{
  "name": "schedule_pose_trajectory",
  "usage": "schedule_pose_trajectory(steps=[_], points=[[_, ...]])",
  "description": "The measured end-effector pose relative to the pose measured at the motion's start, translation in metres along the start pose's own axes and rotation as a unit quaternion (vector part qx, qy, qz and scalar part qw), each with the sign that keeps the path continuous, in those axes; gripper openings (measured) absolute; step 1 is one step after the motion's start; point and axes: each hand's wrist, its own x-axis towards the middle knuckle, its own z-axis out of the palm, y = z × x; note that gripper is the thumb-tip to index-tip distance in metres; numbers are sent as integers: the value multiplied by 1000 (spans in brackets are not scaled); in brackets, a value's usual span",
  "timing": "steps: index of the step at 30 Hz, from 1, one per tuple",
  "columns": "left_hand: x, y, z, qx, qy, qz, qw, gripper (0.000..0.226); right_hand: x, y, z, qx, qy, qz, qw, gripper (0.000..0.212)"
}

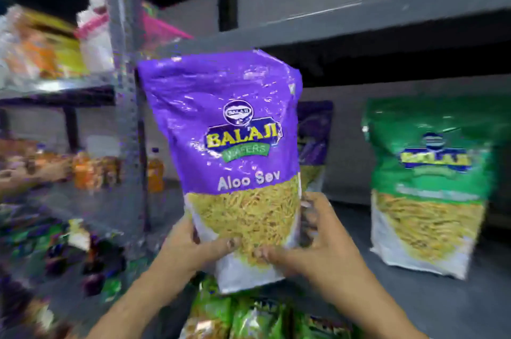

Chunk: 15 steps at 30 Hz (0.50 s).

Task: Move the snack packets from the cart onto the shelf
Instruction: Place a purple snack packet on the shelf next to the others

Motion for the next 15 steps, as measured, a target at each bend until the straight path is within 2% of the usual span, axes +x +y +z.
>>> schedule_pose_trajectory(steps=[2, 4, 8, 11, 15], points=[[21, 6, 18, 41, 3, 32, 999, 65, 14, 12, -15, -43, 63, 10, 997, 81], [45, 9, 45, 76, -29, 49, 996, 62, 23, 23, -29, -108, 97, 26, 989, 80], [66, -17, 54, 57, -5, 8, 998, 40, 50, 46, -27, -181, 88, 78, 976, 70], [76, -26, 57, 43, -4, -19, 999, 42, 64, 56, -22, -204, 97, 108, 968, 69], [86, -32, 63, 37, -20, -14, 999, 48, 69, 60, -21, -204, 117, 124, 964, 71]])
